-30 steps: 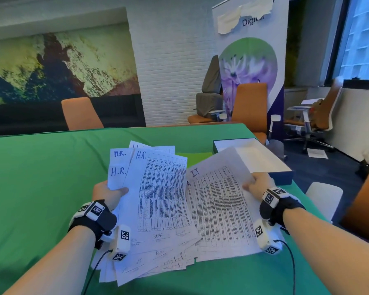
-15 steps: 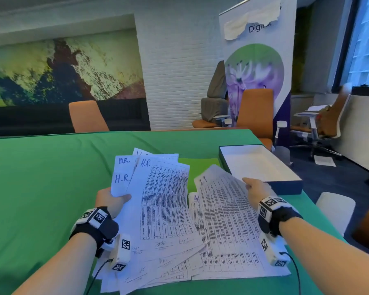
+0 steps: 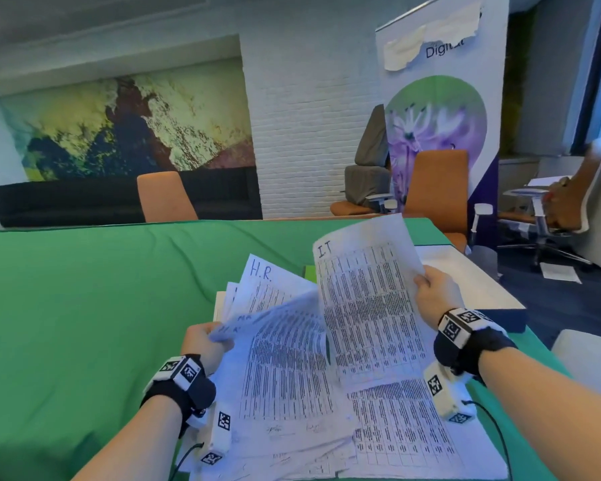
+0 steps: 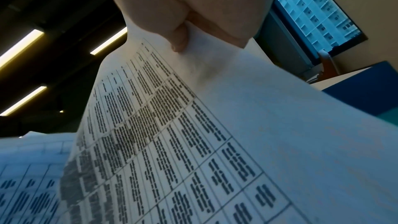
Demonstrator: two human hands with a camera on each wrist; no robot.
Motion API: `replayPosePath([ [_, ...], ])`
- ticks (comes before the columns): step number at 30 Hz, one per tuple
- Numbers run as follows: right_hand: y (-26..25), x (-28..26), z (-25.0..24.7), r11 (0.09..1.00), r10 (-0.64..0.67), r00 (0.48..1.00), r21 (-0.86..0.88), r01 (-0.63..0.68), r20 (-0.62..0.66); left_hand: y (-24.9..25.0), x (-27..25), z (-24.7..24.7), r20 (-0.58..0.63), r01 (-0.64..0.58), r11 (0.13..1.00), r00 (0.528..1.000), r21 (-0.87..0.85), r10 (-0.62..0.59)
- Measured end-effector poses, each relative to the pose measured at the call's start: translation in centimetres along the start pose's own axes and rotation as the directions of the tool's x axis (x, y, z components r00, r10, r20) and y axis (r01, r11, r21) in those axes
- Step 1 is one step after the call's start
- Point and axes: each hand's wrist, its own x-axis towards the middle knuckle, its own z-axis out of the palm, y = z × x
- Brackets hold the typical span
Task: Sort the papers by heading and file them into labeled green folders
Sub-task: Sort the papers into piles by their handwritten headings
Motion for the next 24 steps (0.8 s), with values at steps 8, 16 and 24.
replayPosePath([
  [8, -0.7, 0.9, -1.1, 0.999, 0.045, 0.998, -0.010, -0.045, -0.051, -0.4, 0.5, 0.5, 0.034, -0.037, 0.999, 0.999, -0.040, 0.039],
  [16, -1.9, 1.4, -0.2, 1.000, -0.013, 1.000, 0.015, 0.014, -0.022, -0.8, 0.5, 0.6, 0.066, -0.004, 0.999, 0.998, -0.036, 0.007],
  [24, -2.3, 1.5, 0.3, 0.999, 0.046, 0.997, 0.003, -0.046, -0.056, 0.9, -0.4, 1.0, 0.072, 0.089, 0.834, 0.996, -0.545, -0.059],
])
